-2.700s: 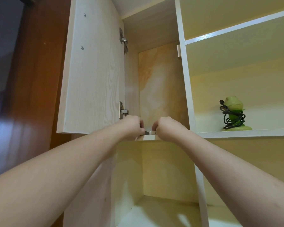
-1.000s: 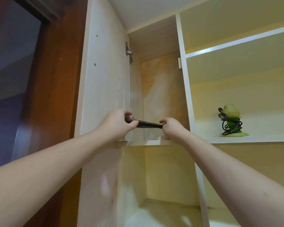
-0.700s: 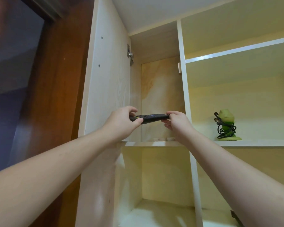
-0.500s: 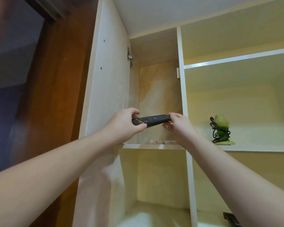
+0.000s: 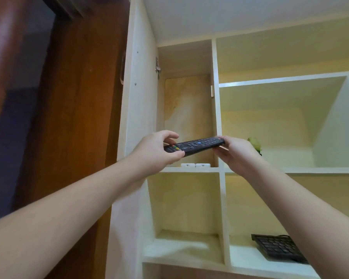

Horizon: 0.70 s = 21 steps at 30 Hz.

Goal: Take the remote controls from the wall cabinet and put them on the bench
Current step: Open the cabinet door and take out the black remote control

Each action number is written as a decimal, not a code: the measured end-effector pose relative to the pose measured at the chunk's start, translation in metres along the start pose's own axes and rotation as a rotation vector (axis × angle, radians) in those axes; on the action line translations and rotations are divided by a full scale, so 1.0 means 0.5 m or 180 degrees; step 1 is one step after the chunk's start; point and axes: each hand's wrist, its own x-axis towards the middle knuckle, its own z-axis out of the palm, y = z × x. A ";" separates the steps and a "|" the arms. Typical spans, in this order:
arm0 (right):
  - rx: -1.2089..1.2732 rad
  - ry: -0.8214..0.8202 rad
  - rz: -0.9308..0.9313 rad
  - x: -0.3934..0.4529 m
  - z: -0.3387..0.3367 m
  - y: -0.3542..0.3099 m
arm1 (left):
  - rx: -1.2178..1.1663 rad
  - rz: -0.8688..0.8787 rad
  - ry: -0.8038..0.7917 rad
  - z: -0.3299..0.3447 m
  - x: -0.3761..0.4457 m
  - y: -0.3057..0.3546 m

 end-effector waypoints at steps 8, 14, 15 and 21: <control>-0.0194 0.0313 -0.0201 -0.122 -0.076 -0.061 | -0.0597 0.0177 -0.0352 0.013 -0.051 0.038; -0.0526 0.0402 -0.0113 -0.253 -0.126 -0.107 | -0.0634 0.0301 -0.0510 0.046 -0.090 0.068; -0.0597 0.0378 -0.0087 -0.275 -0.135 -0.114 | -0.0649 0.0286 -0.0558 0.053 -0.096 0.072; -0.0729 0.0497 0.0089 -0.393 -0.216 -0.164 | -0.0861 0.0339 -0.0947 0.106 -0.134 0.118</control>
